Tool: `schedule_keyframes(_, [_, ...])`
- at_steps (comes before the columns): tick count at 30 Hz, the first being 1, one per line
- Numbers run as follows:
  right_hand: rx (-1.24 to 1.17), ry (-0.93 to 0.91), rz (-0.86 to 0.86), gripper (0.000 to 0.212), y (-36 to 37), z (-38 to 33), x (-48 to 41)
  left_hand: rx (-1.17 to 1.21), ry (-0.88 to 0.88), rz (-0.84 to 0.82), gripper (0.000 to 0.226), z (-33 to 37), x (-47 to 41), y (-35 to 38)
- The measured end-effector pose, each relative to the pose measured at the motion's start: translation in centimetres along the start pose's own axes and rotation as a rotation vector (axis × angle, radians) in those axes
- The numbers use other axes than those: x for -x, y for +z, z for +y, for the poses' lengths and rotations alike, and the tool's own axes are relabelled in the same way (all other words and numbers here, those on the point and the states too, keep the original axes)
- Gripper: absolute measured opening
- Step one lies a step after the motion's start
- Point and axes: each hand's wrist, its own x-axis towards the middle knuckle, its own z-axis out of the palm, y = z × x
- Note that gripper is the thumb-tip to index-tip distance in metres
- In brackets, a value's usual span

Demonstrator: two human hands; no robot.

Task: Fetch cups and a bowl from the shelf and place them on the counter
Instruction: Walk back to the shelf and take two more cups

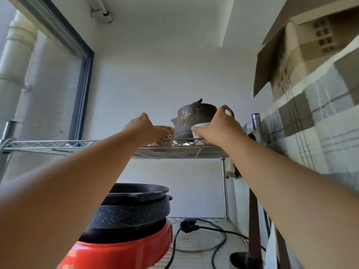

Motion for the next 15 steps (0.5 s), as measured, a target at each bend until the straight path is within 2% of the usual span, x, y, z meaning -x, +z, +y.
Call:
schedule_keyframes(4, [0.008, 0.117, -0.082, 0.075, -0.3, -0.6, -0.6, -0.02, -0.045, -0.078, 0.083, 0.8, -0.4, 0.1])
schedule_keyframes(7, [0.023, 0.116, -0.114, 0.082, -0.3, -0.5, -0.8, 0.008, -0.069, -0.11, 0.072, 1.2, -0.8, 0.4])
schedule_keyframes(10, [0.016, 0.129, -0.074, 0.083, -0.1, -0.5, -0.9, 0.089, -0.082, -0.114, 0.065, 1.3, -1.3, 0.7])
schedule_keyframes(15, [-0.142, 0.105, -0.063, 0.092, -0.4, -0.4, -0.8, 0.308, -0.11, -0.062, 0.079, 1.0, -1.1, 0.9])
